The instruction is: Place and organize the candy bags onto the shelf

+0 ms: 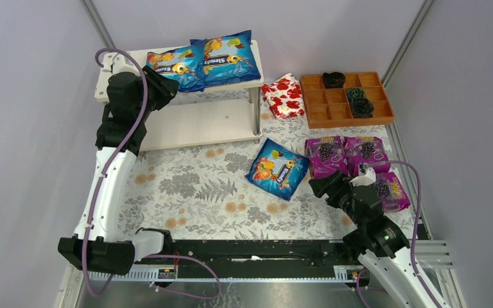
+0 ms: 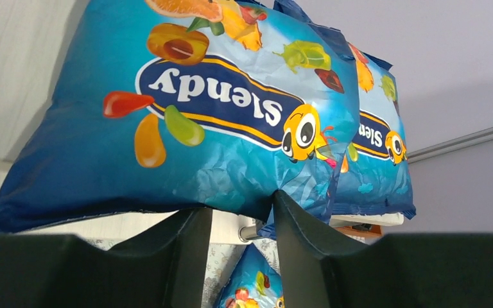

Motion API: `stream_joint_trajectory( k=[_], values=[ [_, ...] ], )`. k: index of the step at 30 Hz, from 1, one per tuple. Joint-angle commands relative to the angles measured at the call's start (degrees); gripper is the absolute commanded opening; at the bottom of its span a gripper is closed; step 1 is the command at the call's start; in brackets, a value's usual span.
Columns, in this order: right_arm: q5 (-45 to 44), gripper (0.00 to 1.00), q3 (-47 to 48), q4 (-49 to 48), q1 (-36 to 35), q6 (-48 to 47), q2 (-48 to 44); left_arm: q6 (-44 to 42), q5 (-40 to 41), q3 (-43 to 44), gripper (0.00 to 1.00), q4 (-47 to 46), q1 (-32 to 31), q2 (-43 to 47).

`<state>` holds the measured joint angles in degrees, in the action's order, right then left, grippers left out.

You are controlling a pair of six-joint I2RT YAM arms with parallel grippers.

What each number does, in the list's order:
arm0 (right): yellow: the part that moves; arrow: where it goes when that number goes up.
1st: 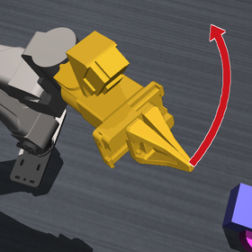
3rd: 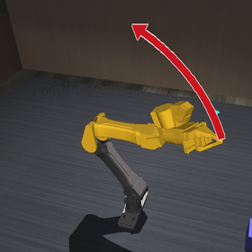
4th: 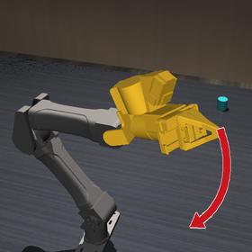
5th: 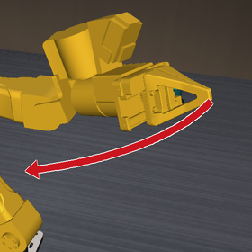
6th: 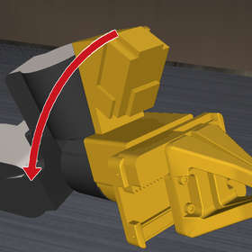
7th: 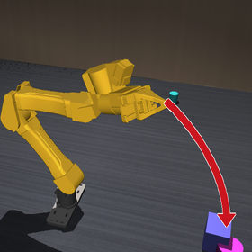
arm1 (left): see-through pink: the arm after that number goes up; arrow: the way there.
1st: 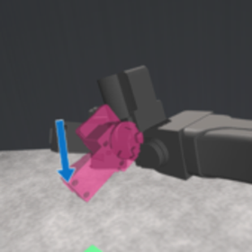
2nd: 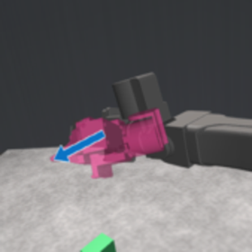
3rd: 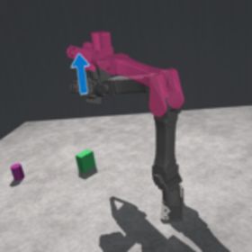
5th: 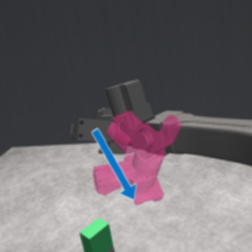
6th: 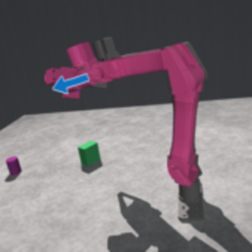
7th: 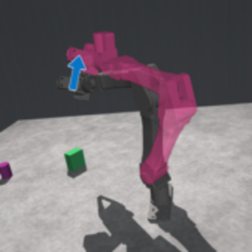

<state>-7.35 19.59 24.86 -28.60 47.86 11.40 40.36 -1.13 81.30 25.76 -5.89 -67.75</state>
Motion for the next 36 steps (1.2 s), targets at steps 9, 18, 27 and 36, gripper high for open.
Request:
stream_joint_trajectory(
  k=[9, 18, 27, 36],
  values=[
    [-0.56, 0.86, -0.31, 0.26, 0.04, 0.12, -0.81, -5.62, -0.70, 3.91, 0.36, -9.21, 0.53, -3.88],
    [-0.12, 0.86, -0.66, -1.05, 0.11, -0.02, 0.46, -6.89, -4.02, 0.40, 0.51, -8.06, 0.53, -0.99],
    [1.05, 0.86, -1.34, -3.70, 0.04, -0.31, 2.65, -11.24, -3.44, 6.72, 0.95, -3.10, 0.53, 3.94],
    [2.70, 0.86, -1.49, -5.92, 0.07, 0.12, 4.93, -6.96, -4.11, 13.02, 0.99, -5.54, 0.60, -2.73]
  ],
)
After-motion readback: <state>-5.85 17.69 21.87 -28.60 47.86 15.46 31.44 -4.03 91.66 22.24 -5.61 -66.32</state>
